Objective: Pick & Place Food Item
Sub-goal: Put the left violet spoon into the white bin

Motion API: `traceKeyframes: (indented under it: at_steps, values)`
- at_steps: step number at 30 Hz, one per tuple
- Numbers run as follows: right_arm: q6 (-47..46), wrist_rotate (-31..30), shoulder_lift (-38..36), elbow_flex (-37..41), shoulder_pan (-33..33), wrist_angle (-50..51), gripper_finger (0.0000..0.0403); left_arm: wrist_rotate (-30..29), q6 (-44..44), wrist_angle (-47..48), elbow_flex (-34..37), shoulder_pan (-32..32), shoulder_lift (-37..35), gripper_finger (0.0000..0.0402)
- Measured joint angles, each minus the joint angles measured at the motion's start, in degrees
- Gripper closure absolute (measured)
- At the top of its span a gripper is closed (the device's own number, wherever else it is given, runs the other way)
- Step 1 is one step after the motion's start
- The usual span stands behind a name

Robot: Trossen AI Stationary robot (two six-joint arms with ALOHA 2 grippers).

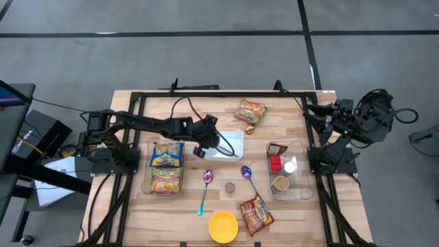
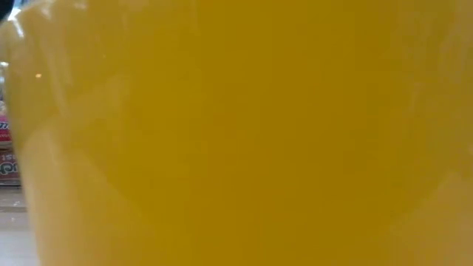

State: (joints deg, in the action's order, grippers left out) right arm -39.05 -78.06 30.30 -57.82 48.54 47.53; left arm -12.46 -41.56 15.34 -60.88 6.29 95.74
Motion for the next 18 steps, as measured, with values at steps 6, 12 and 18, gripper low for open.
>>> traceKeyframes:
  at_steps: [6, 12, 18]
  values:
    - [0.02, 0.00, 0.00, -0.02, -0.01, 0.02, 0.0168, -1.71, 1.15, -2.42, -0.02, -1.66, -0.01, 0.0249]
    - [0.02, 0.01, 0.00, -0.02, 0.00, 0.02, 0.0168, -8.16, 1.97, -4.14, -0.02, -3.87, -0.11, 0.0242]
    - [0.02, 0.07, -0.04, -0.04, -0.01, 0.06, 0.0168, -13.04, 5.83, -6.23, -0.02, -6.08, -4.26, 0.0240]
